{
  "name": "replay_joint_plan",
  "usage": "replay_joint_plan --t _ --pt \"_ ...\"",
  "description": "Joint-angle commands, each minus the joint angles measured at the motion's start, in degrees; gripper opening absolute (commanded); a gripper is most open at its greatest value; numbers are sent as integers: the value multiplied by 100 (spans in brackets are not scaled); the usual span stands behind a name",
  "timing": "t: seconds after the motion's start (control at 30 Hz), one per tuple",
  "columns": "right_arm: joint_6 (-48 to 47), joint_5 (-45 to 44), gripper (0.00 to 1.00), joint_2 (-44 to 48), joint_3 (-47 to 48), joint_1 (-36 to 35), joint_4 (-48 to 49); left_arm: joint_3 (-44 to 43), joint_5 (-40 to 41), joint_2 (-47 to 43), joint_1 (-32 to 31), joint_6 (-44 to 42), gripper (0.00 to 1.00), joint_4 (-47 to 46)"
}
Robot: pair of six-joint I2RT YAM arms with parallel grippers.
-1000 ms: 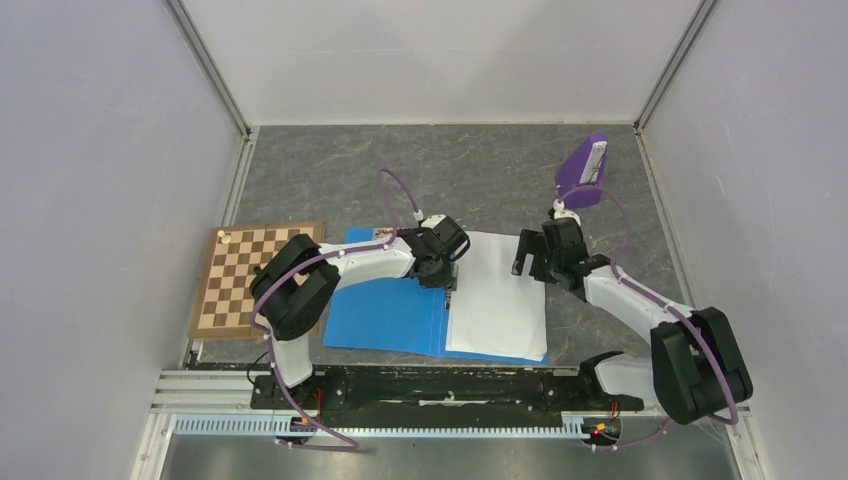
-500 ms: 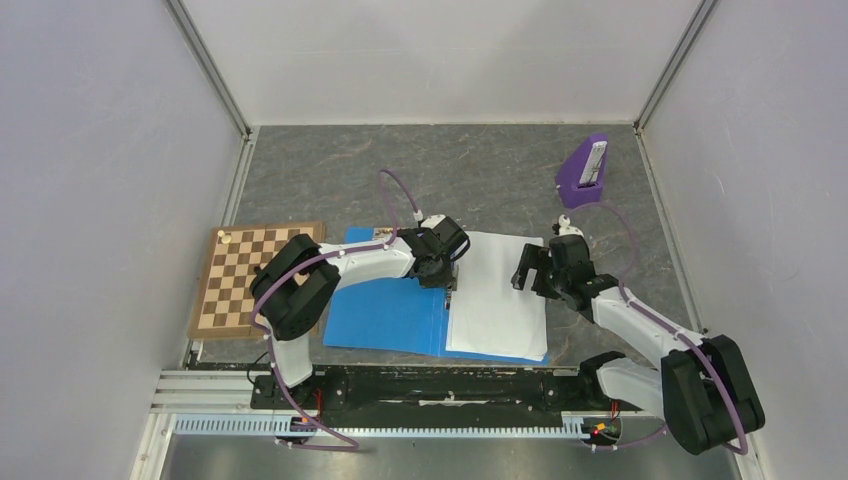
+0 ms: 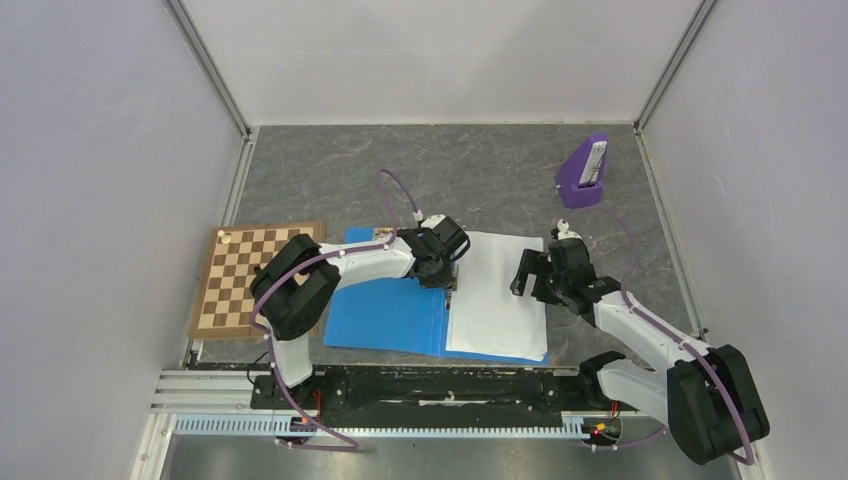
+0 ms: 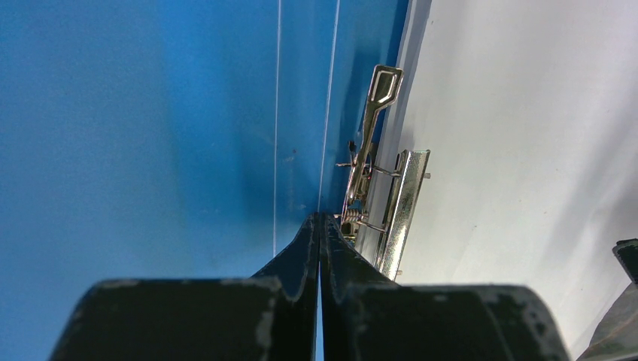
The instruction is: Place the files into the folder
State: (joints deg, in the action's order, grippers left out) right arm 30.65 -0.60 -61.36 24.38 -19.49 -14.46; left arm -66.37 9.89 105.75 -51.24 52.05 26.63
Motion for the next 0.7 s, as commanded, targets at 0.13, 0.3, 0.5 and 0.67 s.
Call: replay_joint_plan --t 0.13,0.3,0.5,0.67 --pt "107 47 97 112 -30 -82 44 49 -5 270 -44 226 2 -158" --pt "140 47 97 99 -26 -147 81 54 -29 292 -44 235 2 -176" --pt "198 45 97 48 -10 -284 114 58 -49 320 -44 253 2 -200" --pt "239 -17 97 -30 3 -451 146 71 -49 327 -39 262 2 -211"
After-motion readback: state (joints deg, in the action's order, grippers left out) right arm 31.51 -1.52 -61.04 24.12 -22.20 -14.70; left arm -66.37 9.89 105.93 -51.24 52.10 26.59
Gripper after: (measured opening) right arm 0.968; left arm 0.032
